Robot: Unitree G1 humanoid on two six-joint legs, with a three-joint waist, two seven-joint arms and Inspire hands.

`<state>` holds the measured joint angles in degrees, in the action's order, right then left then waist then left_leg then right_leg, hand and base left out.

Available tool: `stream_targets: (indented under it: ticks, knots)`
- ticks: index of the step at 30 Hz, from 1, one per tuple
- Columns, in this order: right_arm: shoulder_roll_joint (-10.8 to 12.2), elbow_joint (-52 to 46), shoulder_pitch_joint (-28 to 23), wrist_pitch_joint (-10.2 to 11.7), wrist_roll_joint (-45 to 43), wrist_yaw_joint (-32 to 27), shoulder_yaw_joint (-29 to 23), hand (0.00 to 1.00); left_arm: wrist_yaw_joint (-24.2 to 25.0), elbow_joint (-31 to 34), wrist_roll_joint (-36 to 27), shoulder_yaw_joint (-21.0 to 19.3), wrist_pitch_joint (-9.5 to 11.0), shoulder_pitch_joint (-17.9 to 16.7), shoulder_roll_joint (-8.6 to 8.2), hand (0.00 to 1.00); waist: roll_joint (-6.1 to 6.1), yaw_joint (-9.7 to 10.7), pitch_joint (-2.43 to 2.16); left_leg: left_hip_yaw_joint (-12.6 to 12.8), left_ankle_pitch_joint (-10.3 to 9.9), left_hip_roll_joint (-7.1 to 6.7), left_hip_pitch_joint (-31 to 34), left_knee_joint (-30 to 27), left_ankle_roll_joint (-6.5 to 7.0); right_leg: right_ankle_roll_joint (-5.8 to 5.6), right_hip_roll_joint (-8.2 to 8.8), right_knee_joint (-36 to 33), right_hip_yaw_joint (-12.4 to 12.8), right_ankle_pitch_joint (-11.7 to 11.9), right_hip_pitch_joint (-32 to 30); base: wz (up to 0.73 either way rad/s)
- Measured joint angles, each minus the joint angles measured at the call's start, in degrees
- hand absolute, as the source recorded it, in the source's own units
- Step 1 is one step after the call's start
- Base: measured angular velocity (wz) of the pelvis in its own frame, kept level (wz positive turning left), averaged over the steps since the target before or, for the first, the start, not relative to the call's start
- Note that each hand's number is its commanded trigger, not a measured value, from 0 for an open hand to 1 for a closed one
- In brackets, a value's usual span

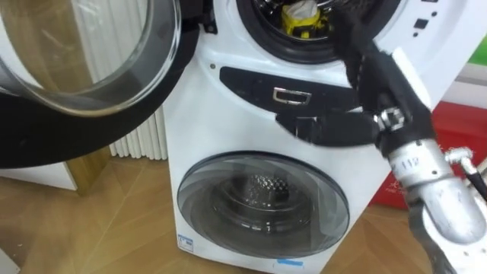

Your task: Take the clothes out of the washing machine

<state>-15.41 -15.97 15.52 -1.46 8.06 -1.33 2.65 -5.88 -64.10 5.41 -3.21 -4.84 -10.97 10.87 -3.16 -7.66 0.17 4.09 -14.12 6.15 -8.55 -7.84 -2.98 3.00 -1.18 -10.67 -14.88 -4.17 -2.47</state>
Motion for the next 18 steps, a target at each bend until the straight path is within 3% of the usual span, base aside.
stream_targets:
  ticks: [13,16,18]
  knots:
    - [-0.58,3.61,4.46,0.04,2.72,-2.83,0.5,0.0,-0.63,-0.08,1.7,-0.03,-1.15,0.12,-0.1,0.0,-0.38,-0.66,-0.16,-1.61,0.03,-0.11,0.92,-0.94,0.01,-0.16,0.38,-0.1,-1.17,-0.66,0.04,0.06]
    - [-0.65,9.68,8.59,-0.37,4.75,-4.28,0.49,0.0,-1.19,0.07,2.14,-0.04,-2.22,0.23,-0.1,0.0,-0.81,-0.52,-0.1,-1.58,0.03,-0.1,0.91,-1.0,0.01,-0.15,0.38,-0.11,-1.16,-0.65,0.04,0.0]
    - [-0.74,13.83,11.45,-1.84,5.59,-5.91,0.47,0.0,-1.41,0.18,3.28,-0.09,-2.87,0.12,-0.1,0.0,-1.39,-0.56,-0.18,-1.54,0.03,-0.1,0.91,-1.0,0.01,-0.15,0.36,-0.08,-1.16,-0.65,0.06,0.0]
